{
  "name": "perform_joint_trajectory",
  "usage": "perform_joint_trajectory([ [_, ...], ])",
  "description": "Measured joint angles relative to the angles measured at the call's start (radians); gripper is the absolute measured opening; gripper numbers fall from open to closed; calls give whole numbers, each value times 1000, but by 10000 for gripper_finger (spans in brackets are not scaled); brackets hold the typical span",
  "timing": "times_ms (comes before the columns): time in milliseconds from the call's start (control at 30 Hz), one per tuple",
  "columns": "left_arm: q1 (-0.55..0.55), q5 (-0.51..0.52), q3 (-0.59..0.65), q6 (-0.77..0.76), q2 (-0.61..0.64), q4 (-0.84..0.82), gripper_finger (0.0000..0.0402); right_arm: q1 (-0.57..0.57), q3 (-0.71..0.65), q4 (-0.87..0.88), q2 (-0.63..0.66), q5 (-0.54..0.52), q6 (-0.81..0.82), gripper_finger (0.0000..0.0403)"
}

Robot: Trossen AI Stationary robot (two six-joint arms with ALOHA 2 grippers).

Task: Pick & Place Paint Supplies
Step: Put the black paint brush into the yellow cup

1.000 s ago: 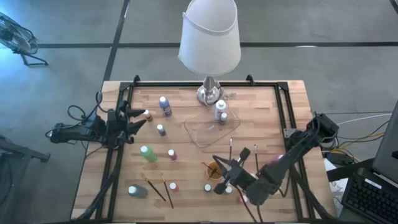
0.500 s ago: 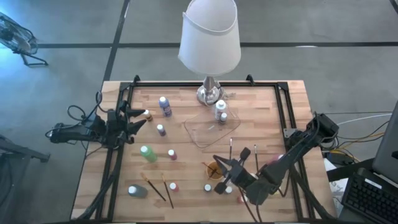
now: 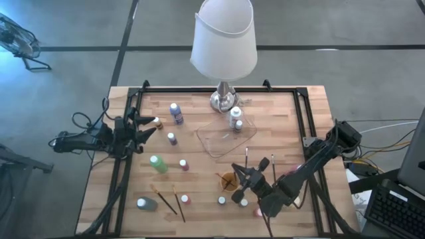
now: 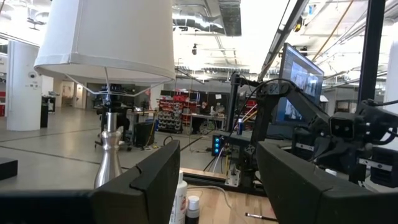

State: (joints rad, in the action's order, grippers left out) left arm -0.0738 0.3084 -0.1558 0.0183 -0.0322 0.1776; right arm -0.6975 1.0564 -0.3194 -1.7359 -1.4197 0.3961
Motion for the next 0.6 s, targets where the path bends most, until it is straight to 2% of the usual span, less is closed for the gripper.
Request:
perform_joint_trajectory([
  [233,0,0,0,0,0,0,218,0,8,-15,-10,-10,-11,8],
  [367,0,0,0,0,0,0,218,0,27,-14,-78,-107,-44,8],
  [600,0,0,0,0,0,1,218,-7,75,-40,-189,-132,-6,8],
])
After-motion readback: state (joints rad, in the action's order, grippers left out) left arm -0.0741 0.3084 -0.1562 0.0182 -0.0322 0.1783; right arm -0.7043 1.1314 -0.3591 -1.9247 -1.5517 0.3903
